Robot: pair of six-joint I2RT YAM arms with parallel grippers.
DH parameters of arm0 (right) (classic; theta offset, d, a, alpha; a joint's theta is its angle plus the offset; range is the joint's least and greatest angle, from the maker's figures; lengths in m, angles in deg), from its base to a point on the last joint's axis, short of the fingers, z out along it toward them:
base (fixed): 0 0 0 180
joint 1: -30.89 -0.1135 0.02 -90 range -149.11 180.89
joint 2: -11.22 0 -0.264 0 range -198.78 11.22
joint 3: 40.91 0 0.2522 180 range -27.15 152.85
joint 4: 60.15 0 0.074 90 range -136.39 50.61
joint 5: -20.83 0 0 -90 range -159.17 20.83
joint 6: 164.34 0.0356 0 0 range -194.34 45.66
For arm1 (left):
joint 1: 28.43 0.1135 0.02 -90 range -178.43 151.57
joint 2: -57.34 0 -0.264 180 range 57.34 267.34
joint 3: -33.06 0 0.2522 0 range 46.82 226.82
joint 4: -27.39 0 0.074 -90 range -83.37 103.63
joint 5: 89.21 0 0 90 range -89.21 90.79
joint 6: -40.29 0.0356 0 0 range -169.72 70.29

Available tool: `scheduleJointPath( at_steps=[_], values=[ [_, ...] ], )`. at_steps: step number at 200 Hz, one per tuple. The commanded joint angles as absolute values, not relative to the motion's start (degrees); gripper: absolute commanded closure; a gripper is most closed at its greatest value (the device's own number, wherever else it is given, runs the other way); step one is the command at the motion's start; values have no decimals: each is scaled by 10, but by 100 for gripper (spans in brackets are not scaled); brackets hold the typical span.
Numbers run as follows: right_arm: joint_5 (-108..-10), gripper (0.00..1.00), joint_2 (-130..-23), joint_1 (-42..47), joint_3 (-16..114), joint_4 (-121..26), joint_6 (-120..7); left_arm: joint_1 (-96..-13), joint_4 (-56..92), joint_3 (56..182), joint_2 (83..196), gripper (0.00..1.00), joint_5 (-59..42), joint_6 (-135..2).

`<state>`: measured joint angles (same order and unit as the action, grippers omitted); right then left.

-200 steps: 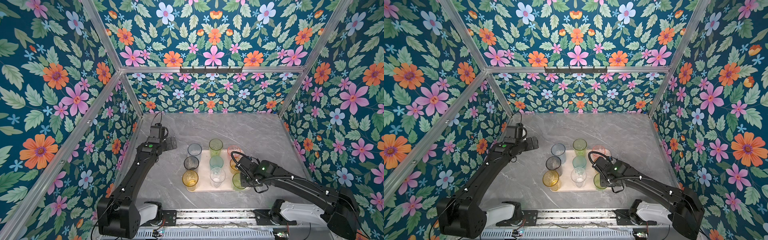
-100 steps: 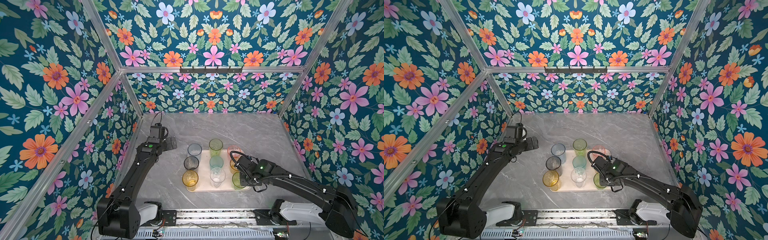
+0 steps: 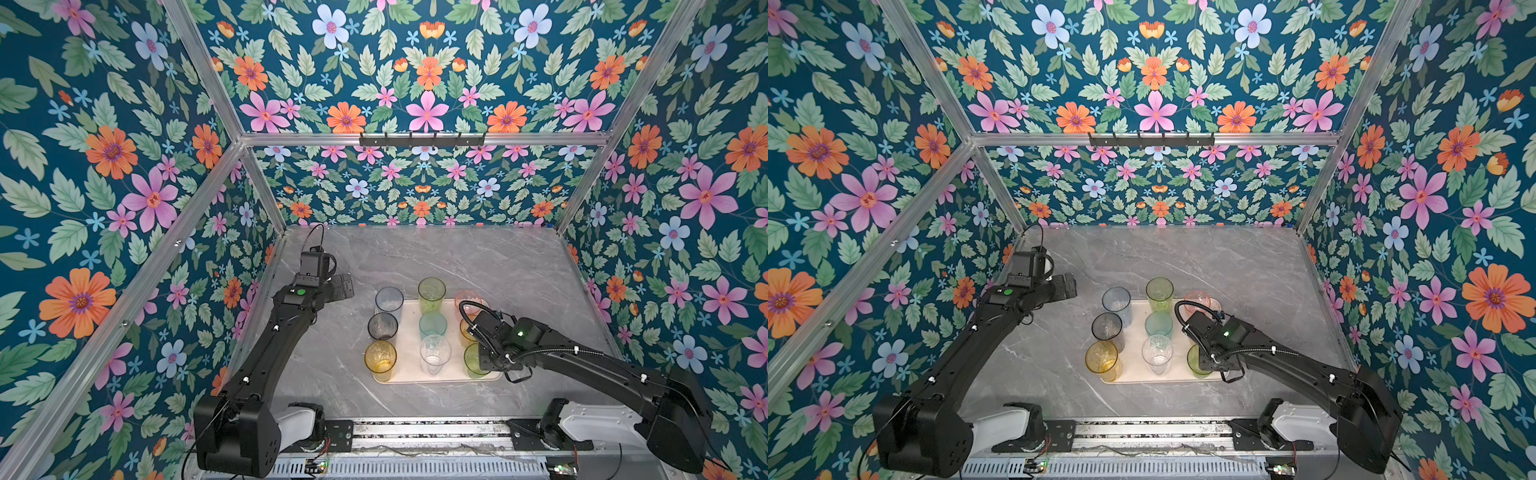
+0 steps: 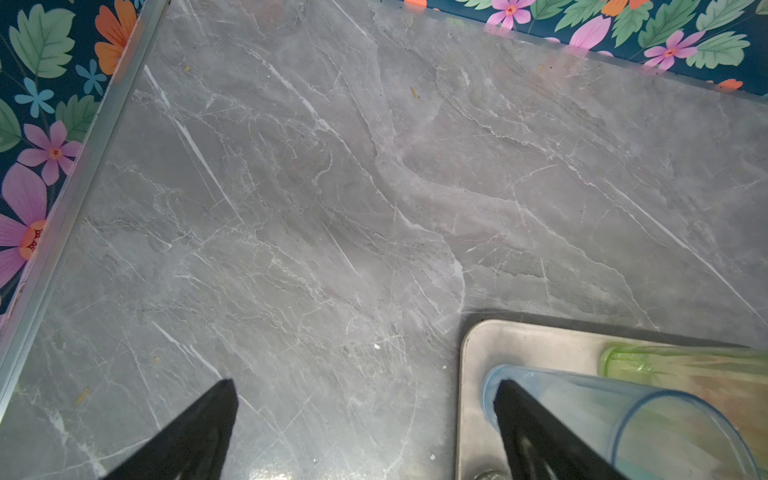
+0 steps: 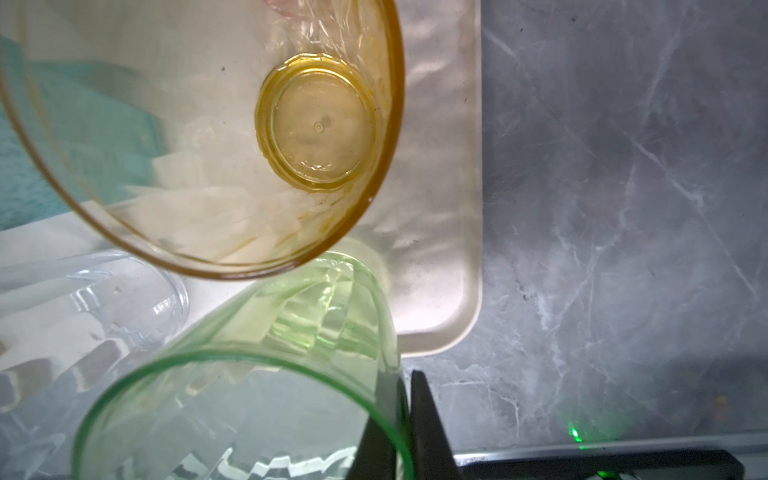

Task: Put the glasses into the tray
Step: 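Lower the green glass onto the tray's near corner beside the amber-yellow glass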

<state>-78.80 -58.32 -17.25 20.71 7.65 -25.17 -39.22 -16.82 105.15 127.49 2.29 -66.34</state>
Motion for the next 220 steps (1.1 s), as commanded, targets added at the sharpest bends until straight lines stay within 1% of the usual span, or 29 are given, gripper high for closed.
scheduleJointPath(
  at_steps=[1,138,180,220],
  values=[
    [-798,100,-586,-171,204,68,-250,-392,-163,1051,1275,1,22,-664],
    [-784,100,-613,-164,218,80,-257,-392,-163,1052,1276,1,18,-664],
    [-786,84,-621,-165,230,92,-257,-392,-163,1052,1276,1,18,-664],
    [-784,79,-627,-165,237,99,-256,-392,-163,1052,1277,1,18,-663]
  ],
)
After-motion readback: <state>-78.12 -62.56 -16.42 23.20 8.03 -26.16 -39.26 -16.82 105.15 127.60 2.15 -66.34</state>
